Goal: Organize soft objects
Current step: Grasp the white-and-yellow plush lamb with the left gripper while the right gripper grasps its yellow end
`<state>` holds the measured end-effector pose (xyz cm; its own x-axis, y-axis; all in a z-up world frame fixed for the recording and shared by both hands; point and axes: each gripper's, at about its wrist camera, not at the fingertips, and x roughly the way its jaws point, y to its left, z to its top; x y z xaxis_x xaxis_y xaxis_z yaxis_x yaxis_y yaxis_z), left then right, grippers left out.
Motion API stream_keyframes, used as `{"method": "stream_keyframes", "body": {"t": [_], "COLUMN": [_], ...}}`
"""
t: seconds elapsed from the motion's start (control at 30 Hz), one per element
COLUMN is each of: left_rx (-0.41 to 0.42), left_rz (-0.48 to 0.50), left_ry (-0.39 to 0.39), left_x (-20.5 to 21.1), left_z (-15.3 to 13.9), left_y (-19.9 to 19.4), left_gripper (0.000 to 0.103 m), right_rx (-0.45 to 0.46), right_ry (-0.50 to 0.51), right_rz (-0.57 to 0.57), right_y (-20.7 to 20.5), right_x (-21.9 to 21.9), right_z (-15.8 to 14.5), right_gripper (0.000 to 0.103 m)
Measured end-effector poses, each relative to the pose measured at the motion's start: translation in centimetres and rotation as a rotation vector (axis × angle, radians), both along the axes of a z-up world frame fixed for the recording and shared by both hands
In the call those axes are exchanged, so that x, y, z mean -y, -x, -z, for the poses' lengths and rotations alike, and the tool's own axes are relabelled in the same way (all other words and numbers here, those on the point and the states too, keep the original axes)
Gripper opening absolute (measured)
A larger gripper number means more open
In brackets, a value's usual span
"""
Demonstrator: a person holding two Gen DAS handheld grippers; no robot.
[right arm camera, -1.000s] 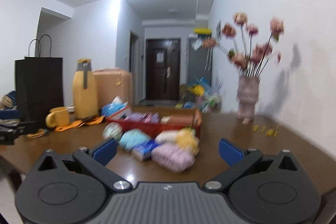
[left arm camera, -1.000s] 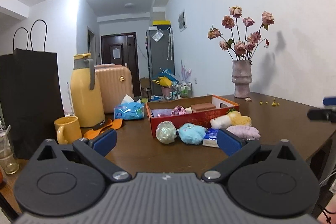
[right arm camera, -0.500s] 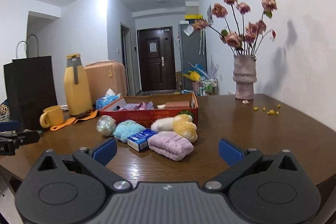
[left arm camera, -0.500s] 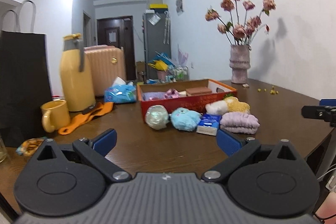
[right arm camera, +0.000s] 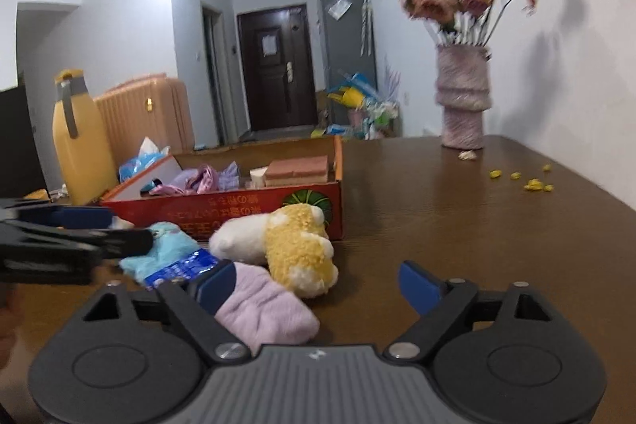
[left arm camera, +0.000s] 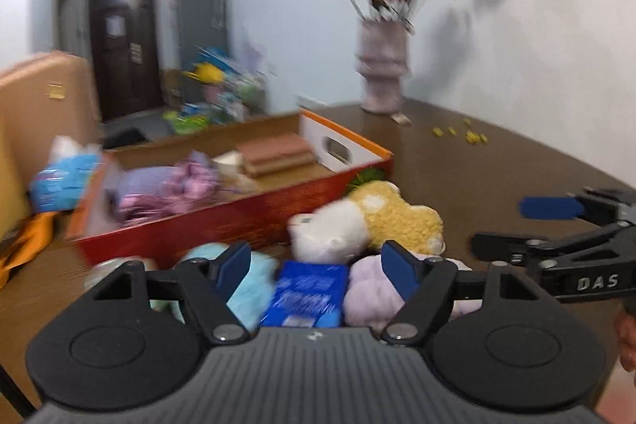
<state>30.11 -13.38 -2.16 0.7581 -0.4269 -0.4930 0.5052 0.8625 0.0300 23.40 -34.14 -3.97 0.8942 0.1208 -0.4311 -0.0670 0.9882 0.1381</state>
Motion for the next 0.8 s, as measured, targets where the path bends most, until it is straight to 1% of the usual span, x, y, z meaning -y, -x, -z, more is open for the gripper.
{"method": "stream_keyframes", "body": {"t": [0.07, 0.1, 0.13, 0.27, 0.3, 0.33, 0.37, 0.43, 0.47, 0.53, 0.6, 0.7, 0.8], "left_rx": [-0.040, -0.058, -0.078, -0.165, -0.176, -0.186, -0.194, -0.205, -0.200, -0.177, -0.140, -0.058, 0.004], "left_rz": [0.005, 0.002, 0.004, 0.041, 0.040, 0.042, 0.046, 0.053, 0.046, 0.040, 0.038, 0.032, -0.007], "left_ry": [-0.029, -0.038, -0.035, -0.013, -0.008, 0.000, 0.012, 0.038, 0.044, 0.059, 0.078, 0.122, 0.150], "left_x": [1.1, 1.5, 1.7, 2.0, 2.0, 2.0, 1.9, 1.8, 1.9, 1.9, 1.9, 0.9, -0.9], "left_z": [1.3, 1.8, 2.4, 3.5, 3.6, 3.7, 3.8, 3.5, 3.4, 2.6, 1.1, -1.8, -3.6], "left_y": [-2.4, -3.4, -4.5, -6.9, -7.2, -7.5, -7.7, -7.7, -7.5, -6.6, -5.1, -2.0, 1.7], "left_gripper": [0.069, 0.069, 0.068, 0.066, 0.066, 0.060, 0.053, 0.049, 0.047, 0.046, 0.046, 0.046, 0.046], "right_rx": [-0.030, -0.046, -0.057, -0.108, -0.115, -0.116, -0.115, -0.099, -0.080, -0.037, 0.001, 0.061, 0.097], "right_ry": [0.004, 0.004, 0.000, -0.036, -0.047, -0.068, -0.094, -0.094, -0.074, -0.050, -0.047, -0.076, -0.104], "right_rz": [-0.022, -0.030, -0.036, -0.060, -0.069, -0.087, -0.100, -0.095, -0.090, -0.088, -0.089, -0.107, -0.170], "right_y": [-2.2, -3.2, -4.0, -6.4, -6.8, -7.0, -7.0, -6.7, -6.4, -5.2, -4.0, -1.5, 1.5], "right_x": [-0.1, -0.1, 0.0, 0.4, 0.4, 0.5, 0.6, 0.4, 0.1, -0.1, -0.1, 0.1, -0.5], "right_z": [0.8, 1.1, 1.4, 2.4, 2.6, 2.7, 2.7, 2.4, 2.1, 1.0, -0.3, -2.8, -4.6], "right_gripper": [0.081, 0.077, 0.075, 0.073, 0.065, 0.048, 0.042, 0.042, 0.042, 0.041, 0.041, 0.041, 0.041]}}
